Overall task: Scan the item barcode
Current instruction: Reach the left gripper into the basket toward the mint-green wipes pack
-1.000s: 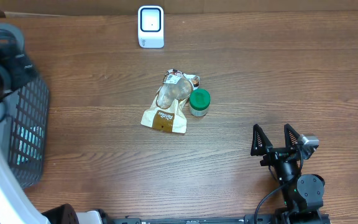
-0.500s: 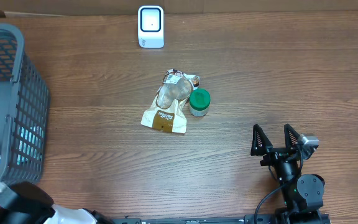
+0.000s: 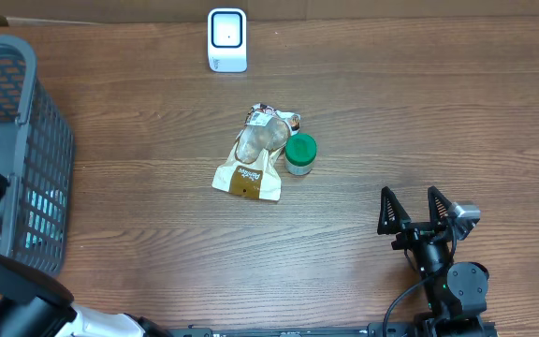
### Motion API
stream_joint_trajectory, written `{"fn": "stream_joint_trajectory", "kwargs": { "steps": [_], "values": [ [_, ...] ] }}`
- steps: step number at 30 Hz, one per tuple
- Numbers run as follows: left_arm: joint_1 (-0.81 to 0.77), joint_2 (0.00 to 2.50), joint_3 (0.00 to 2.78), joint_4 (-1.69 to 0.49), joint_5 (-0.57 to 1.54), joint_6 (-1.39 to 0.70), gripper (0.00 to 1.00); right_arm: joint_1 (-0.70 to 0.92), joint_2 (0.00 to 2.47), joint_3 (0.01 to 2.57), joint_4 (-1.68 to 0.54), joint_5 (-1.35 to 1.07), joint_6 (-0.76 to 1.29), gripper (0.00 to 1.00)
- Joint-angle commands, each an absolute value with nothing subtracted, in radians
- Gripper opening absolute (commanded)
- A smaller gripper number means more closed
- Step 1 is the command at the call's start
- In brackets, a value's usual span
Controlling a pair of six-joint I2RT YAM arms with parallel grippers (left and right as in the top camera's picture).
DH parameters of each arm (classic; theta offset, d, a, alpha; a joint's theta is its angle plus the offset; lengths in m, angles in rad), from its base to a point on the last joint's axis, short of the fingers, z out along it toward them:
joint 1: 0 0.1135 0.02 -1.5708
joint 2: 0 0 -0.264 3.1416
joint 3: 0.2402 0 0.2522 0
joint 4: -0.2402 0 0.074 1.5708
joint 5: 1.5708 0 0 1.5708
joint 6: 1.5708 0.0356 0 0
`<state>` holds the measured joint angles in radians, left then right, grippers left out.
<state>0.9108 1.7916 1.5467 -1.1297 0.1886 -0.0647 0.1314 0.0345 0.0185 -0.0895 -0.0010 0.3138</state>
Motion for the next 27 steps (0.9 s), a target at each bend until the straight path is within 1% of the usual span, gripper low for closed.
{"fn": "stream_joint_trajectory", "kwargs": {
  "steps": [1, 5, 13, 14, 15, 17, 19, 21, 23, 27],
  "values": [
    [0.913, 1.884, 1.511, -1.114, 0.259, 0.064, 0.80, 0.128, 0.025, 0.008, -0.083, -0.006, 0.309, 1.00],
    [0.904, 1.974, 1.511, -1.117, 0.263, 0.082, 0.78, 0.128, 0.025, 0.008, -0.083, -0.006, 0.309, 1.00],
    [0.875, 2.109, 1.511, -1.111, 0.259, 0.083, 0.78, 0.128, 0.025, 0.008, -0.083, -0.006, 0.309, 1.00],
    [0.871, 2.122, 1.511, -1.110, 0.259, 0.083, 0.75, 0.128, 0.025, 0.008, -0.083, -0.006, 0.310, 1.00],
    [0.869, 2.128, 1.511, -1.110, 0.259, 0.083, 0.70, 0.128, 0.025, 0.008, -0.083, -0.006, 0.309, 1.00],
    [0.865, 2.138, 1.511, -1.110, 0.255, 0.083, 0.55, 0.128, 0.025, 0.008, -0.083, -0.006, 0.309, 1.00],
    [0.863, 2.138, 1.512, -1.110, 0.244, 0.083, 0.28, 0.128, 0.025, 0.008, -0.083, -0.006, 0.309, 1.00],
    [0.863, 2.136, 1.518, -1.116, 0.226, 0.079, 0.10, 0.128, 0.025, 0.008, -0.083, -0.006, 0.309, 1.00],
    [0.863, 2.135, 1.527, -1.130, 0.194, 0.054, 0.04, 0.128, 0.025, 0.008, -0.083, -0.006, 0.310, 1.00],
    [0.863, 2.123, 1.590, -1.186, 0.165, 0.018, 0.04, 0.128, 0.025, 0.008, -0.083, -0.006, 0.310, 1.00]
  ]
}}
